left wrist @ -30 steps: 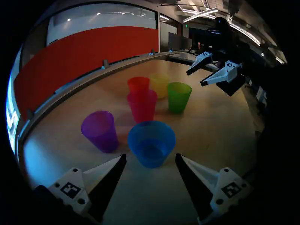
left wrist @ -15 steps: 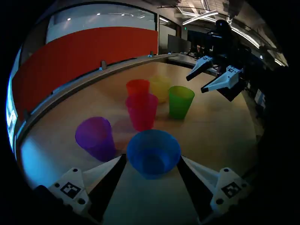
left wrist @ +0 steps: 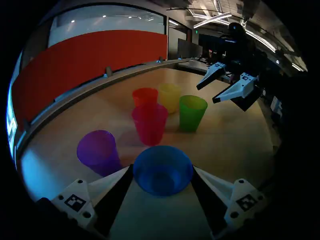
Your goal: Pour water
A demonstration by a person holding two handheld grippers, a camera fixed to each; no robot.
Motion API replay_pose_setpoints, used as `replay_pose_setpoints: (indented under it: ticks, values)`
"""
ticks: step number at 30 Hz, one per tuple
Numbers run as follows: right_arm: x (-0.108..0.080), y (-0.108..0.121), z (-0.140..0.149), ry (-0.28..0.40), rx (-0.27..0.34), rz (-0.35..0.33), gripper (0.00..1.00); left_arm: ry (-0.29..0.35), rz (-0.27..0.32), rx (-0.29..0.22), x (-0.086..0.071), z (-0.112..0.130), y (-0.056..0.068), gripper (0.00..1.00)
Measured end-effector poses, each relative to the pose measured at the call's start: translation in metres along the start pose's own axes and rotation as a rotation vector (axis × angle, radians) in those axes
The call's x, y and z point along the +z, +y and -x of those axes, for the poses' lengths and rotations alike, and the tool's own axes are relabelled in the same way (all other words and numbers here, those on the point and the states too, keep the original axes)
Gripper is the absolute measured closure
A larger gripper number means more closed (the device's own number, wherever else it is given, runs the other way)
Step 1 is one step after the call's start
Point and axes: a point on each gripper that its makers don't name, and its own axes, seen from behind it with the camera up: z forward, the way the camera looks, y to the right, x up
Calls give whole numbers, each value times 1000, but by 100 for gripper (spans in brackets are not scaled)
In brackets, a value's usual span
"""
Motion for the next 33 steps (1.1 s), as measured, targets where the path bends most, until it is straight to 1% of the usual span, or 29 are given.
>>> replay_pose_setpoints:
  ticks: [1, 3, 9, 15, 18, 22, 33]
  values:
    - [0, 0, 0, 0, 1, 0, 1, 1, 0, 3, 0, 0, 0, 4]
    - [-1, 0, 1, 0, 1, 0, 1, 3, 0, 8, 0, 0, 1, 9]
    - [0, 0, 2, -1, -2, -2, 1, 0, -7, 24, -1, -1, 1, 11]
    - [6, -2, 6, -13, -15, -8, 1, -1, -14, 31, -2, 0, 0, 11]
    - [11, -2, 8, -21, -29, -7, 1, -1, -21, 36, -4, -1, -2, 11]
    - [19, -4, 11, -30, -45, -14, 1, 4, -24, 30, -7, -2, -3, 11]
    - [47, -8, 11, -41, -64, -26, 1, 25, -28, 18, -16, -7, -3, 11]
